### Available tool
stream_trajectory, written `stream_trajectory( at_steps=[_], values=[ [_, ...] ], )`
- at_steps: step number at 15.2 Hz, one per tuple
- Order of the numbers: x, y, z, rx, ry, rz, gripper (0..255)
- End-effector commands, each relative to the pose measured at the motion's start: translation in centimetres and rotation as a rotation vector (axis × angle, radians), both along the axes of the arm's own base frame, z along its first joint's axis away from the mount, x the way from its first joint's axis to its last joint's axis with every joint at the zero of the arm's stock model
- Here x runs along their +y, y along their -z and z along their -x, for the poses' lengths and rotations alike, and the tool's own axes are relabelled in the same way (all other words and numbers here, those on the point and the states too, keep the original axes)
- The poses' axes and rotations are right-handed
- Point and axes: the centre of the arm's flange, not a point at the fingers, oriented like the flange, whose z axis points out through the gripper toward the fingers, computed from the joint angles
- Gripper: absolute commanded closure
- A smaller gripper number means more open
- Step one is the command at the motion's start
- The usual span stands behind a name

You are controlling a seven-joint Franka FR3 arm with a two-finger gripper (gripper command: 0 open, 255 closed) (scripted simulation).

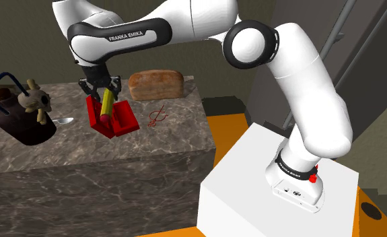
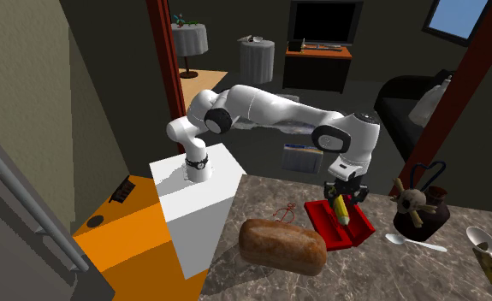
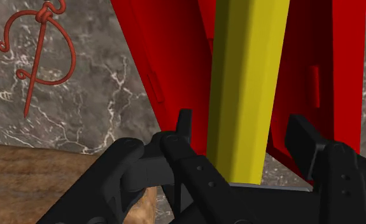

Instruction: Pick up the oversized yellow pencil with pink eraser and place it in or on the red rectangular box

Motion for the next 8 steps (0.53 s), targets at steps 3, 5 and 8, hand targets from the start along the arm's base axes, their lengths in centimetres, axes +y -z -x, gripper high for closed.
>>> stream_trajectory(
  at_steps=[3,5,8],
  values=[
    [0.0,0.0,0.0,0.000,0.000,0.000,0],
    [0.0,0.0,0.0,0.000,0.000,0.000,0],
    [0.1,-4.0,0.3,0.000,0.000,0.000,0]
  ],
)
